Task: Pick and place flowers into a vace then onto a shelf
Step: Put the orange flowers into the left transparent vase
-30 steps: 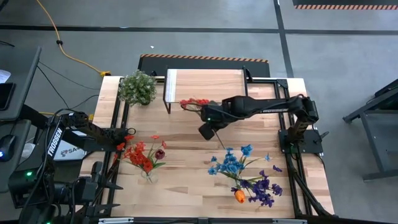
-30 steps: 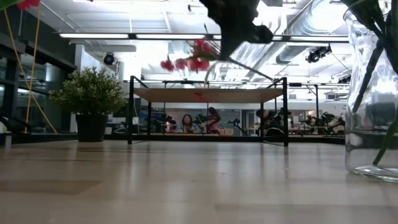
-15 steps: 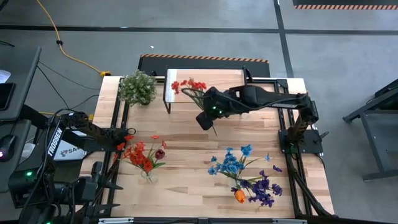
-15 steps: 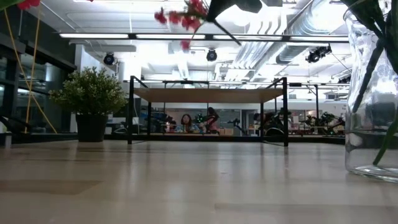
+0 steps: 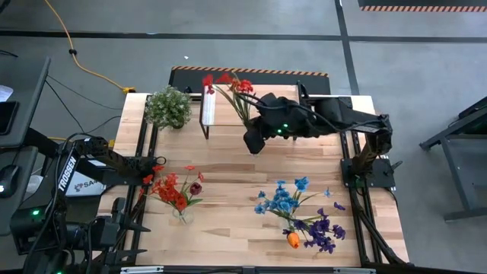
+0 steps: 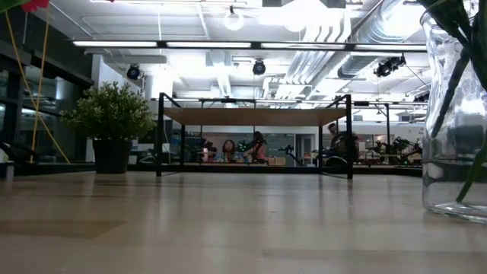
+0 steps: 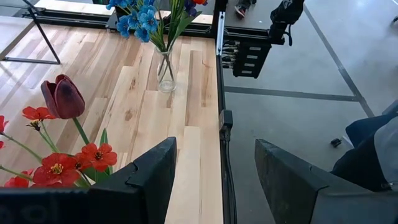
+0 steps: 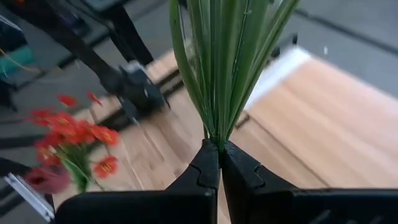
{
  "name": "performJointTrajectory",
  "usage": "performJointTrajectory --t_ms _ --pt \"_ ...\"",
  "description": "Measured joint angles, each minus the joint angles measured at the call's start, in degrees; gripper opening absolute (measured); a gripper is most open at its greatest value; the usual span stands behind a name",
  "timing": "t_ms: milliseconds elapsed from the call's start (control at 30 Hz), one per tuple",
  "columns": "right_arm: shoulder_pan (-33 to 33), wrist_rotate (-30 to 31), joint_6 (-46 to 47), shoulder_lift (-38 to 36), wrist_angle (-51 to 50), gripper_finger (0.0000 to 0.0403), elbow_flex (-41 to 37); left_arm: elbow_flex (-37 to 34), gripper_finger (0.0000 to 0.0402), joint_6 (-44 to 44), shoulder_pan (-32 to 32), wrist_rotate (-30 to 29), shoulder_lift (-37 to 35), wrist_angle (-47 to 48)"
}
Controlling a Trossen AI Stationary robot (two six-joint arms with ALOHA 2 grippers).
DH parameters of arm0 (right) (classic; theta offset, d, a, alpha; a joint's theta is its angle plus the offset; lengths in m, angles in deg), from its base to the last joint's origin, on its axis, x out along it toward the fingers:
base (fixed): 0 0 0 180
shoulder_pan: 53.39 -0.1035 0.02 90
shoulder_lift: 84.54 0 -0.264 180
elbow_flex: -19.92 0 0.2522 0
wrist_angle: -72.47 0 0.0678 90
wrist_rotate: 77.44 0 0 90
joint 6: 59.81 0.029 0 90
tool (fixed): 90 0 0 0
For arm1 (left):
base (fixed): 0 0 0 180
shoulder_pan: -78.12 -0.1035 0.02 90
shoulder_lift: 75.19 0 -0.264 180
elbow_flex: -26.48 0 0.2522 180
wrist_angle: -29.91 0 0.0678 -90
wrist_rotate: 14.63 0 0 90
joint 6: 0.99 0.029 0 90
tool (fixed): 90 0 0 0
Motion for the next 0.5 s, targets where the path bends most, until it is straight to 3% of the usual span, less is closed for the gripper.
performJointTrajectory --t_ms 500 --pt "-12.37 10.99 -13.21 0.00 20.94 0.0000 2.91 0.00 0.0250 -0.04 0.00 -0.61 0.00 0.00"
